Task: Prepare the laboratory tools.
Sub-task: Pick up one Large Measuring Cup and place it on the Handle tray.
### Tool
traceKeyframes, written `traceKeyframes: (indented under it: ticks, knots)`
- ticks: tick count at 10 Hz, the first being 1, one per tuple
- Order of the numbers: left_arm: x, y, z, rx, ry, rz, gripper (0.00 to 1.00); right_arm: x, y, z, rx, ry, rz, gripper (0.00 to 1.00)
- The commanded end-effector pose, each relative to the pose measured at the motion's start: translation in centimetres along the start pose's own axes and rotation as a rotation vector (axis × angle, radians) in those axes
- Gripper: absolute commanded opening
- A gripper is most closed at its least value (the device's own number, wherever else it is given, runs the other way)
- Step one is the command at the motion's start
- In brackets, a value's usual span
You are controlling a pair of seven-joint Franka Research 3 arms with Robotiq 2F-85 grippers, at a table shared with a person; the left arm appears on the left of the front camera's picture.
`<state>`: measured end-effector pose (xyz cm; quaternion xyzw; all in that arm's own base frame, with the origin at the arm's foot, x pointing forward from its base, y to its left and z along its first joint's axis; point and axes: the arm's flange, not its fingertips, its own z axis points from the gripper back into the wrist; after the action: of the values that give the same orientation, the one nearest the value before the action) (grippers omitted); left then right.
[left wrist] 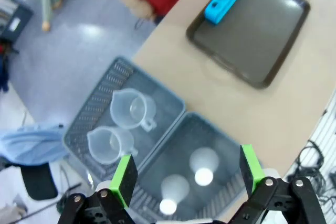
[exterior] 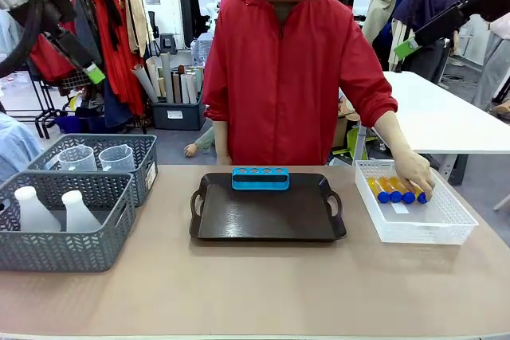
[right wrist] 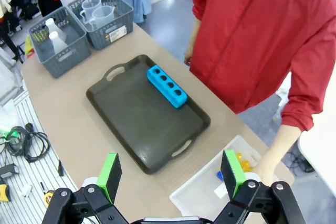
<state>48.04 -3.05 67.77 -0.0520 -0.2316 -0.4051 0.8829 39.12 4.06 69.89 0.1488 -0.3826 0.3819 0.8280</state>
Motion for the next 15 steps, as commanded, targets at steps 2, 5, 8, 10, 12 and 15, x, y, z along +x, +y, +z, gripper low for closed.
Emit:
traceKeyframes:
  ticks: [2,5,8,10,12,15]
  knots:
    - [0.0,2.4,-3.0,0.072,0.202,0.113,1.00,0.0,0.0,0.1,0.008,-0.006,0.003,1.00]
    - [-3.5,5.0,-7.1,0.101,0.323,0.242,1.00,0.0,0.0,0.1,0.008,-0.006,0.003,1.00]
    - [-5.5,6.5,-9.4,0.103,0.298,0.298,1.00,0.0,0.0,0.1,0.008,-0.006,0.003,1.00]
    - [-5.0,6.5,-9.2,0.092,0.338,0.255,1.00,0.0,0.0,0.1,0.008,-0.006,0.003,1.00]
    - [-5.0,6.5,-9.2,0.092,0.338,0.255,1.00,0.0,0.0,0.1,0.008,-0.006,0.003,1.00]
    - [-5.2,7.3,-10.2,0.158,0.351,0.268,1.00,0.0,0.0,0.1,0.008,-0.006,0.003,1.00]
